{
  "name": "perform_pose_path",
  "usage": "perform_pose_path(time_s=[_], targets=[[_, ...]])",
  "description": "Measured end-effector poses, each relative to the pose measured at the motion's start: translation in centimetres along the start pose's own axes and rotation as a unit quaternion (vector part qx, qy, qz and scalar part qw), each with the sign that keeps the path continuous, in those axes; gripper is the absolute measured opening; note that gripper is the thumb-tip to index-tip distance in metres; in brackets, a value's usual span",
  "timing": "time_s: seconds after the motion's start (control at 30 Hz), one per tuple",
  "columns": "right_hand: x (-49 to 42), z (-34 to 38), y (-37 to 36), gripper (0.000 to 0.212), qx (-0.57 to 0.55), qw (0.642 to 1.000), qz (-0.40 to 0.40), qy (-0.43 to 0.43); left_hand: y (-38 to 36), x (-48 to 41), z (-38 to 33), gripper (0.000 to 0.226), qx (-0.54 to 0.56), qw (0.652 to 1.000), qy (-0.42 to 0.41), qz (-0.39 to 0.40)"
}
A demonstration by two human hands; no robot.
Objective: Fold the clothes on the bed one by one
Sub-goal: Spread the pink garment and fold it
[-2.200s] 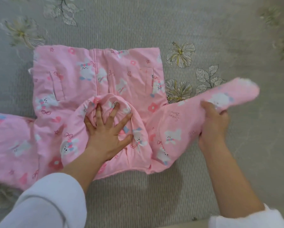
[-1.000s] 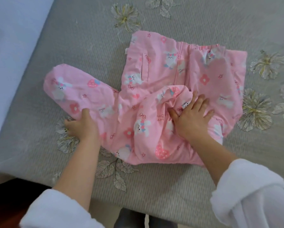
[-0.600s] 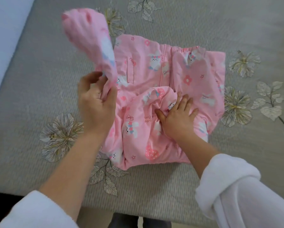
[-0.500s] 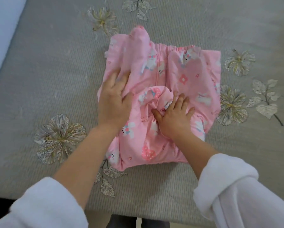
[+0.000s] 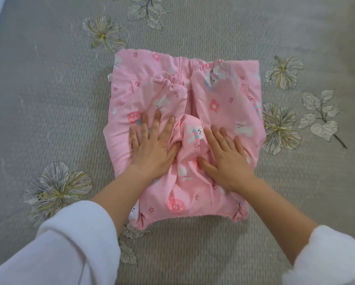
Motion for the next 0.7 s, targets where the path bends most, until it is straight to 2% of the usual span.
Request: perform_pose_path(time_s=[0.1,0.17,0.2,0.3,0.37,0.43,0.5,0.6,0.7], targets=[[-0.5,0.2,0.3,0.080,-0.029,0.999,0.029,-0.008,0.3,-0.3,-0.4,0.070,0.024,0.998,0.006,0.051],[0.5,0.2,1.9,0.080,-0.071,0.997,0.006,0.019,1.4,-0.2,0.0,0.071,0.086,0.992,-0.018,0.093],[1.7,0.3,2.9,0.079,-0.084,0.995,-0.027,0.046,2.6,0.4,0.4,0.070,0.116,0.987,-0.060,0.091],[6.9,0.4,4.3,0.075,-0.069,0.978,-0.107,0.165,6.9,4.7,2.5,0.061,0.142,0.970,-0.199,0.004],[10.0,-0.6,2.9,0.078,-0.017,0.969,-0.103,0.223,7.6,8.3,5.2,0.062,0.073,0.971,-0.225,-0.042],[11.6,-2.2,1.1,0.091,0.063,0.963,-0.086,0.246,5.9,10.9,6.7,0.085,-0.058,0.966,-0.254,-0.010],[11.5,-3.4,-0.3,0.106,0.144,0.956,-0.068,0.246,3.8,11.6,7.1,0.097,-0.143,0.952,-0.268,0.035],[9.3,-3.4,-0.7,0.113,0.170,0.956,-0.056,0.231,2.9,9.7,5.5,0.087,-0.151,0.953,-0.261,0.040],[6.9,-2.6,0.1,0.093,0.106,0.967,-0.018,0.232,2.5,7.4,3.5,0.086,-0.144,0.940,-0.298,0.088]])
Point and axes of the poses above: each hand's wrist, its own x-axis away from the middle knuckle, its own y-axis out of the back of the hand, z = x × y, the point moved 7 cm from there along -x, towards the middle knuckle, and after that the axes turned 5 degrees about z, right-handed, at the moved point
